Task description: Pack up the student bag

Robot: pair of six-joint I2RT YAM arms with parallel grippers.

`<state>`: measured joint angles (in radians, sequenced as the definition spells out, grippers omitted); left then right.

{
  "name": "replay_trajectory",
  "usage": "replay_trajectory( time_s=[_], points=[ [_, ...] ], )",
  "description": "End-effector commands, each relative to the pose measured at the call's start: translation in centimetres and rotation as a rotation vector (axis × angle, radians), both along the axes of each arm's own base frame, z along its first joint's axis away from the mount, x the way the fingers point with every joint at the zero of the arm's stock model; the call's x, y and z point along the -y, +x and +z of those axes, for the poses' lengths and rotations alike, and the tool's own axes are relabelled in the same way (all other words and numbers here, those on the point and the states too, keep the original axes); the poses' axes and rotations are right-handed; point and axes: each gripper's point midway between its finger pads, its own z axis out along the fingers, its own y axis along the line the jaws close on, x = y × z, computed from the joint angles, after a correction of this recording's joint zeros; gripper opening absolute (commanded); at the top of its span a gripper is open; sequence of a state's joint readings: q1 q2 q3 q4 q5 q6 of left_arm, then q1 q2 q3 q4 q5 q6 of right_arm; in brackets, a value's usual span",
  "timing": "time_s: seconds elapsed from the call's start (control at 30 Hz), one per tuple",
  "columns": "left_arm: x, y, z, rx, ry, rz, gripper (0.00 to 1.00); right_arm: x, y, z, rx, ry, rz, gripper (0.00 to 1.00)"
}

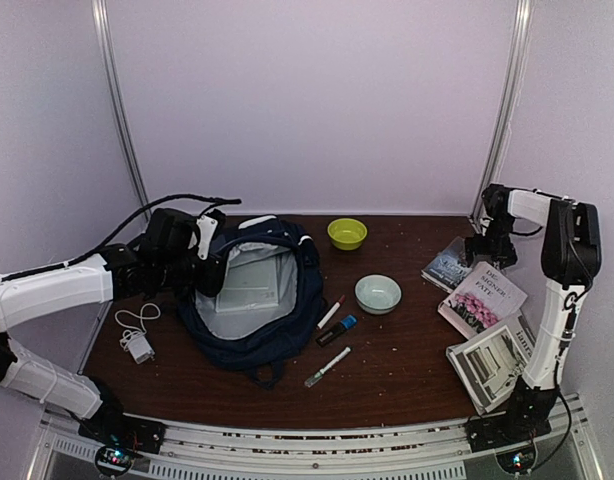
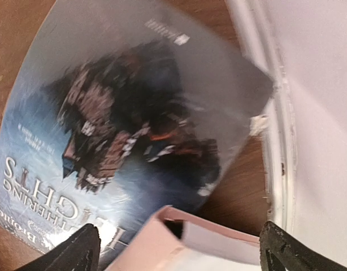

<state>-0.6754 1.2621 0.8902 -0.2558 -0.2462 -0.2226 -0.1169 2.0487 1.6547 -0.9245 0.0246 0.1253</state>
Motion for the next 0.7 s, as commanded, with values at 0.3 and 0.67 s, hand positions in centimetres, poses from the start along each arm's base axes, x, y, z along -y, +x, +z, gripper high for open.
replay_trajectory(
  time_s=[0.3,0.67],
  points=[
    [-0.3,1.8,4.0,0.143,-0.059,0.04,0.0,-9.3,-1.9,-2.3,-0.055,0.308,0.162,0.83],
    [-1.0,1.9,4.4,0.152,-0.013,0.044,0.0,0.4,5.7,0.7,0.066,0.01,-0.003,0.88]
  ],
)
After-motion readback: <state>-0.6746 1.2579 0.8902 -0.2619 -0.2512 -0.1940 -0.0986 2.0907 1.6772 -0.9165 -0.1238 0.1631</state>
